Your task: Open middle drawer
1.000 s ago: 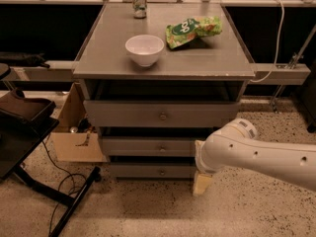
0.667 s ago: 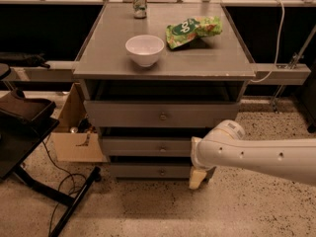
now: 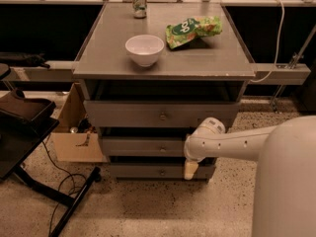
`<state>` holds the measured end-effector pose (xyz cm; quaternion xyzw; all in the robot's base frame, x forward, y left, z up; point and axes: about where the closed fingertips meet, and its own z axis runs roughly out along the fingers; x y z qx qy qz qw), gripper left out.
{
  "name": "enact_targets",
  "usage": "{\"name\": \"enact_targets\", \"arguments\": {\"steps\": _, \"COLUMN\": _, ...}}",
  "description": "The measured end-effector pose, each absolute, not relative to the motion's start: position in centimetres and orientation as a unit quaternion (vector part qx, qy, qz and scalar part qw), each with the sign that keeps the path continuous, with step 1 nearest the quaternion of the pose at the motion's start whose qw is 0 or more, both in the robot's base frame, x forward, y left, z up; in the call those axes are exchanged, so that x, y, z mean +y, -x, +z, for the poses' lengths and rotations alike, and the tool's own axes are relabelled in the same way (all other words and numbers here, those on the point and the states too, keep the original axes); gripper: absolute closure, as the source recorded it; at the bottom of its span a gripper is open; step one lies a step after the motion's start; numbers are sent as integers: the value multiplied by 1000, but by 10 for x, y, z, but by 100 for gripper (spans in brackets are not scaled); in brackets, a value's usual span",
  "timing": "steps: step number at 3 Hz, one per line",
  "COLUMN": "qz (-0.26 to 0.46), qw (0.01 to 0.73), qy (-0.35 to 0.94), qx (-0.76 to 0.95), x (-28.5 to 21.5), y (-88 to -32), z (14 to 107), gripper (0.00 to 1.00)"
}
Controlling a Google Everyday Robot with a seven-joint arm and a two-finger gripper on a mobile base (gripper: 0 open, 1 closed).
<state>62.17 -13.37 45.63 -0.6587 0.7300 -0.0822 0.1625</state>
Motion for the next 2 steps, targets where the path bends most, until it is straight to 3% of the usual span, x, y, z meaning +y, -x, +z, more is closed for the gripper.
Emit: {"name": "enact_targets", "arguments": {"steps": 2, "qz": -74, "qw": 143, "qy": 660, "qx": 734, "x": -123, "y": -672, "z": 409, "gripper": 0}}
